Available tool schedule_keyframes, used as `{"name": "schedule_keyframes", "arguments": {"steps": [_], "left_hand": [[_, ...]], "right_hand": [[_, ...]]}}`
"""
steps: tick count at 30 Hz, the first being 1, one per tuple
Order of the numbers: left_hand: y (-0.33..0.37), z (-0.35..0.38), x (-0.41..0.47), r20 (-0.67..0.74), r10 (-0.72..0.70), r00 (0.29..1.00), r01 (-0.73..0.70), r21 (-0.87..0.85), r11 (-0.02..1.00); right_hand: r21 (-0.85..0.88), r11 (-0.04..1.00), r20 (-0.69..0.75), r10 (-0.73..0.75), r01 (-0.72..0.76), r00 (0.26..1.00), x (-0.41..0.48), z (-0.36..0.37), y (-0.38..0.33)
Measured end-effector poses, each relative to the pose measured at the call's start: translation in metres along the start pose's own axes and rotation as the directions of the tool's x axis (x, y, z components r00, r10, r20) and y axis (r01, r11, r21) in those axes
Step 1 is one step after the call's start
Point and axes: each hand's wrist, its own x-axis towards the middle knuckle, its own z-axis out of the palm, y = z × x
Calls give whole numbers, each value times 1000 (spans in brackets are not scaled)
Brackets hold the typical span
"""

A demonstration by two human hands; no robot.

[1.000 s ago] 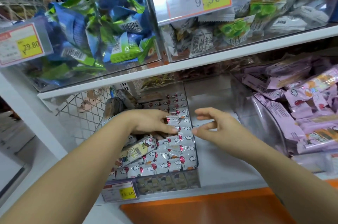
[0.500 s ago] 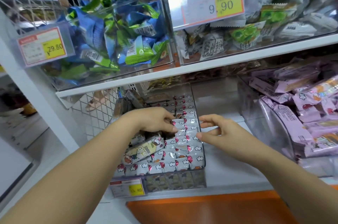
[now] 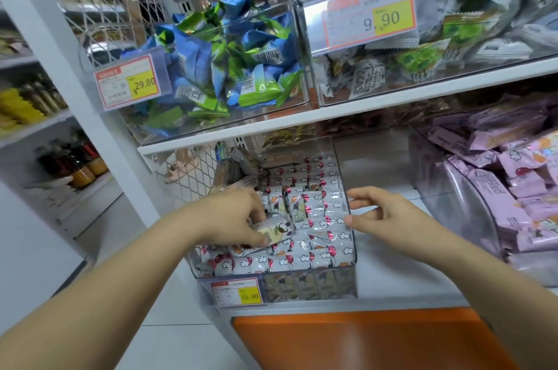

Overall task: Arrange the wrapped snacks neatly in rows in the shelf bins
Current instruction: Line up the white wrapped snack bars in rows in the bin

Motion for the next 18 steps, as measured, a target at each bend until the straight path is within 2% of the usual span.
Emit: {"name": "schedule_keyframes", "arguments": {"steps": [2,4,6,8,13,18], "left_hand": [[2,-7,-2,-60,-3,998,-12,-249,968],[5,-15,-3,-111,-27,993,-32,-492,870],[9,-19,2,-170,-59,984,-53,-589,806],[13,-20,12,-214,-111,971,-36,-583,812],[18,-20,49,-373,-180,910,58,-315,947],[32,-22,82,-310,-147,939,77,-229,970]], "right_hand": [[3,1000,-1,0,0,1000,-1,-1,0],[7,1000,8,4,-4,1000,-1,-2,1],[9,1000,15,5,-5,1000,-1,-3,1],[15,1000,13,4,-4,1000,-1,-3,1],[17,1000,12,-3,2,1000,2,-4,0],[56,998,3,-1,1,1000,4,-5,1]]}}
